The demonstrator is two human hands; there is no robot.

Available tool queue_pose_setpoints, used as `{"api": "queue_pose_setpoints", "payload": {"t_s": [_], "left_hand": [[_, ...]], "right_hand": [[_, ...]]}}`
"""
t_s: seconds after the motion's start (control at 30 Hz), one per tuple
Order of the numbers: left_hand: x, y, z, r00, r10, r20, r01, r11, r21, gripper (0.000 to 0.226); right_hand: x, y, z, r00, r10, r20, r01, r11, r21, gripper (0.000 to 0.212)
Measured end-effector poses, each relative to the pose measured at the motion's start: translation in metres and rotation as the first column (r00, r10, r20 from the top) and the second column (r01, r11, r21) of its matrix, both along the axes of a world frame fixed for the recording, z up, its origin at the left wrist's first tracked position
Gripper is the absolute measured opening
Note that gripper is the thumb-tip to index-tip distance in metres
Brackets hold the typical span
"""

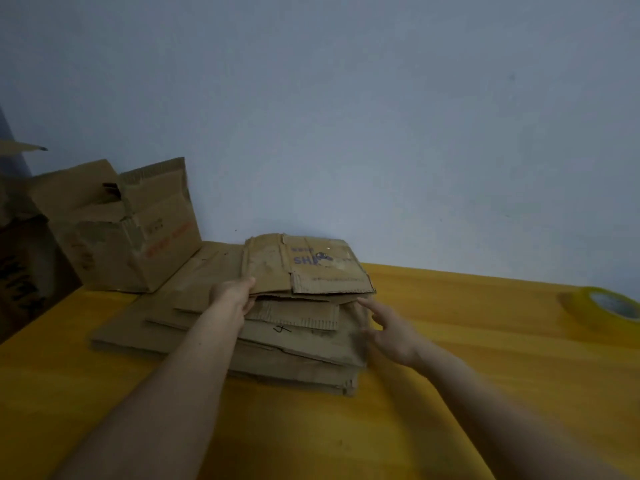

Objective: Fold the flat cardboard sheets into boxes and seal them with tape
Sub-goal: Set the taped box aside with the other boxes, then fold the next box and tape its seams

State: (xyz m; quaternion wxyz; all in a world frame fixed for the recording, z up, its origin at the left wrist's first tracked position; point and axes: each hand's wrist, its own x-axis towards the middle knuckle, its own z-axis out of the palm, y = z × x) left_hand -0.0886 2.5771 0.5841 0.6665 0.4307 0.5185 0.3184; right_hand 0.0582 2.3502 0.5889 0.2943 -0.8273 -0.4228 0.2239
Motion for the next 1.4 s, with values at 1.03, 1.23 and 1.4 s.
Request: {"api": "queue_pose_setpoints", "payload": {"t_s": [1.03,1.23,1.4], "left_hand": [[0.034,-0.305,0.079,0.756,-0.638,0.149,0.602,0.766,0.224,0.063],[0.045,-0.302,0.071,0.852,-0.456,0.259,0.476,0.879,-0.02,0.059],[0.051,-0.313,0.063,0.91,-0.321,0.263,0.347,0.936,-0.059,0.026]], "right_hand": [[-0.062,-0.204,0.085,0.959,0.121,0.257,-0.127,0.992,0.007,0.041],[-0.054,-0.194,0.083,0.996,0.026,0.089,-0.026,1.0,0.005,0.025],[-0.055,-0.181,0.075,0.972,-0.119,0.204,0.126,0.992,-0.024,0.027]]}}
